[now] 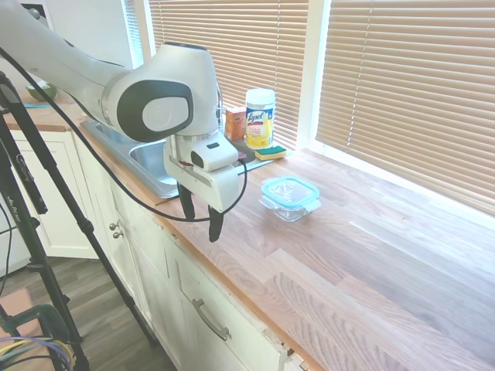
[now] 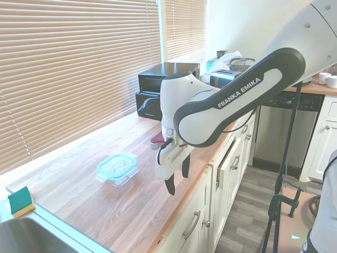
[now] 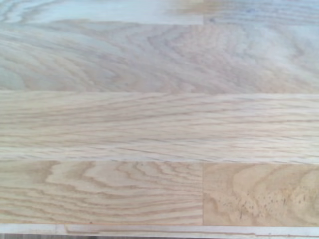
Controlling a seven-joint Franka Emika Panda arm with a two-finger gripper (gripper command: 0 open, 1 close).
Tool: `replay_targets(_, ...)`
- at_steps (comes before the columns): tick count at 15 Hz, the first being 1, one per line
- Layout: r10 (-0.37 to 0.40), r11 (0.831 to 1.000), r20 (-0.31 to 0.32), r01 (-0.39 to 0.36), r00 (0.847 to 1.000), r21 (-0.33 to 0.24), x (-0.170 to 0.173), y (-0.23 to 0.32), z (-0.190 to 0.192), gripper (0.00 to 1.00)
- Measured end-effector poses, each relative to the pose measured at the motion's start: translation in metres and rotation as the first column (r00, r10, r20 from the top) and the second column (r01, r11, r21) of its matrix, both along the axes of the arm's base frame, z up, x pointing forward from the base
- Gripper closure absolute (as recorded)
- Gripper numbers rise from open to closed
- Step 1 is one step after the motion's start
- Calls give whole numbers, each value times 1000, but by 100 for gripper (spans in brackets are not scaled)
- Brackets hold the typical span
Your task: Uncover the lid of the food container
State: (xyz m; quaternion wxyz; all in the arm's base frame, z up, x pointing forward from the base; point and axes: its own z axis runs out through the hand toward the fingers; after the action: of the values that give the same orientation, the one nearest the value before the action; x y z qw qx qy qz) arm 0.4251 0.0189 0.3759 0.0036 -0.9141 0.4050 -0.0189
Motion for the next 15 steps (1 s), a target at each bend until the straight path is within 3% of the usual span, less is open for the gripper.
replay_targets(4, -21, 999, 21, 20, 1000, 26, 10, -5, 9, 0)
replay_targets(8, -113, 982, 45, 105, 993, 155, 62, -47, 36, 0)
replay_targets(11, -159, 948, 57, 137, 986, 289, 96, -77, 37, 0)
replay_targets(15, -199, 877, 84, 140, 976, 460, 125, -115, 30, 0)
